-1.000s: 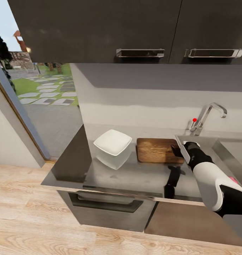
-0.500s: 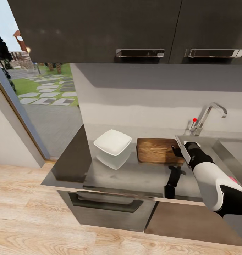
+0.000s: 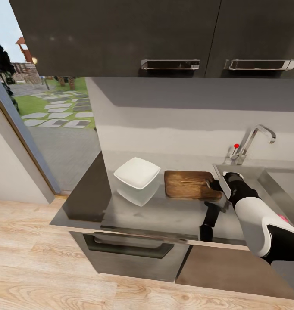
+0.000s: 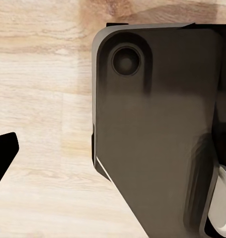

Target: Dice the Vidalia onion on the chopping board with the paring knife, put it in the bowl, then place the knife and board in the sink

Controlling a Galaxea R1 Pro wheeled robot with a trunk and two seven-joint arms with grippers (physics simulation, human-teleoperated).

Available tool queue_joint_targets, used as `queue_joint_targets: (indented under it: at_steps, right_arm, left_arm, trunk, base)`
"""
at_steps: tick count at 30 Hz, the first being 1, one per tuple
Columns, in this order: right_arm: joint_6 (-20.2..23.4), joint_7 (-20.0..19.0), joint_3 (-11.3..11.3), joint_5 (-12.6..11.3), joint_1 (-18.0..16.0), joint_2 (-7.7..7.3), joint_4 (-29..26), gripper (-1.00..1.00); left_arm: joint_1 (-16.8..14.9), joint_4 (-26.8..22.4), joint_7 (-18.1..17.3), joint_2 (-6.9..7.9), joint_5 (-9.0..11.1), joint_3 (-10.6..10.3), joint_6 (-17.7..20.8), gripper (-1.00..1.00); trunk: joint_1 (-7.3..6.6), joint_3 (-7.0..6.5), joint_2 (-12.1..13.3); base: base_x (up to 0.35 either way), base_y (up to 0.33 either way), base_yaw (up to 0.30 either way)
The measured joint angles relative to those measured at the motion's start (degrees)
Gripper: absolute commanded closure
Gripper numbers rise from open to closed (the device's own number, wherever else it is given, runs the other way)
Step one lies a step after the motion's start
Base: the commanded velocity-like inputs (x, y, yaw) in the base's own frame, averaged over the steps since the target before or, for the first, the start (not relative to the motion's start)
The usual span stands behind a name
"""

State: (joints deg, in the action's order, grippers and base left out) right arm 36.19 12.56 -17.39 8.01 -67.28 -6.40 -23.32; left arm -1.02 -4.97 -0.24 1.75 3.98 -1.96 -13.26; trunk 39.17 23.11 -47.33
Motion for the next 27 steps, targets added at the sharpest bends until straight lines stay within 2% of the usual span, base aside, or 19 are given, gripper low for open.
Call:
queue_joint_targets:
  at_steps: [19,27]
  right_arm:
    - [-0.3,-0.4,-0.1,-0.3,0.0,0.19,-1.1,-1.00]
    - [-0.3,-3.0,0.2,-0.3,0.0,1.24,-6.8,-1.00]
  left_arm:
    - [0.0,0.0,0.0,0.00,0.0,0.0,0.0,-1.00]
    - [0.0,0.0,0.0,-0.06,-0.1,0.0,-0.1,-1.00]
  trunk:
    - [0.00,0.00,0.0]
    - [0.00,0.00,0.0]
  base:
    - [0.000,0.000,0.000]
    - [0.000,0.000,0.000]
